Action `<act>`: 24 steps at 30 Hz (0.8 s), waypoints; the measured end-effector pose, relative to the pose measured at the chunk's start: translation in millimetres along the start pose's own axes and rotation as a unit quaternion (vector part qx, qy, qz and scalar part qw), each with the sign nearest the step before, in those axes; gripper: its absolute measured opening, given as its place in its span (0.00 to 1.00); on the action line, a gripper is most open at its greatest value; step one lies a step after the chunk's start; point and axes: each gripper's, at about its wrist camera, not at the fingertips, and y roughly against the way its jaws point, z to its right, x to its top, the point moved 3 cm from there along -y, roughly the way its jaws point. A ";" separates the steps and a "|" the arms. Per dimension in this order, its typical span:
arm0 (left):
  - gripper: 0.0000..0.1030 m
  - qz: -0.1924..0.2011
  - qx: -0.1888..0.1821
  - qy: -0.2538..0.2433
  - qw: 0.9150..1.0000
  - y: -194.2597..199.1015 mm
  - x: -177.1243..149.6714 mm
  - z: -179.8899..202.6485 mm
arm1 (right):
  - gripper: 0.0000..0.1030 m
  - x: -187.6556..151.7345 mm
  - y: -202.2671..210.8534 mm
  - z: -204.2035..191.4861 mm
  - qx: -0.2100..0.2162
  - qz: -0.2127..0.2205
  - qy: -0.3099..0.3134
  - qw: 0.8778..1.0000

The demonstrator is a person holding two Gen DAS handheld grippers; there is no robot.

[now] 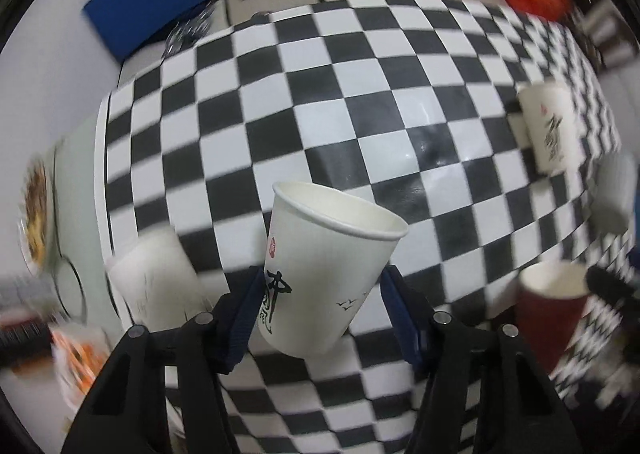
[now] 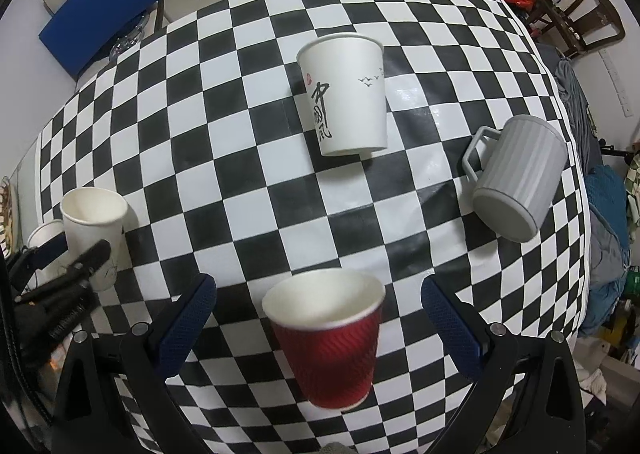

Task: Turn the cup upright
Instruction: 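Lift the white cup with the left gripper and rotate it rim-up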

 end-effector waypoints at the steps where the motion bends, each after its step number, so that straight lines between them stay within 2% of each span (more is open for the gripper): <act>1: 0.55 -0.002 -0.009 0.016 1.000 2.5 -3.1 -1.4 | 1.00 -2.7 2.2 2.0 0.002 0.002 0.001 1.000; 4: 0.54 -0.011 -0.041 0.070 0.997 8.9 -22.1 -7.1 | 1.00 -14.0 8.8 8.0 0.012 0.006 0.005 1.000; 7: 0.50 -0.016 -0.061 0.113 0.992 18.6 -50.1 3.4 | 1.00 -27.3 13.7 14.2 0.019 0.009 0.009 1.000; 8: 0.32 -0.018 -0.068 0.125 0.990 19.9 -56.5 2.4 | 1.00 -33.2 15.3 17.3 0.023 0.009 0.011 1.000; 9: 0.27 -0.023 -0.078 0.142 0.987 21.0 -66.9 3.4 | 1.00 -38.8 16.6 20.2 0.026 0.008 0.013 1.000; 11: 0.27 -0.028 -0.089 0.165 0.982 23.0 -91.3 9.9 | 1.00 -52.0 18.8 28.3 0.033 0.007 0.016 0.999; 15: 0.27 -0.021 -0.076 0.203 0.976 27.6 -136.2 27.0 | 1.00 -82.4 21.2 43.7 0.043 0.003 0.034 0.998; 16: 0.27 -0.020 -0.081 0.217 0.973 34.0 -132.6 23.3 | 1.00 -90.0 21.2 47.4 0.041 0.003 0.042 0.998; 18: 0.31 0.000 -0.099 0.242 0.965 42.2 -137.1 24.2 | 1.00 -101.6 19.8 54.2 0.038 0.000 0.051 0.998; 19: 0.38 0.011 -0.098 0.242 0.965 43.5 -132.6 25.4 | 1.00 -105.0 19.3 57.1 0.038 -0.001 0.052 0.998; 20: 0.60 0.026 -0.085 0.235 0.968 45.4 -129.2 28.7 | 1.00 -109.3 18.7 61.6 0.038 -0.001 0.051 0.998; 22: 0.86 0.038 -0.065 0.221 0.972 41.9 -118.1 33.8 | 1.00 -114.2 18.0 69.0 0.041 -0.002 0.043 0.998; 24: 0.86 0.040 -0.049 0.209 0.976 32.2 -103.8 35.4 | 1.00 -117.5 17.9 76.2 0.041 -0.001 0.036 0.999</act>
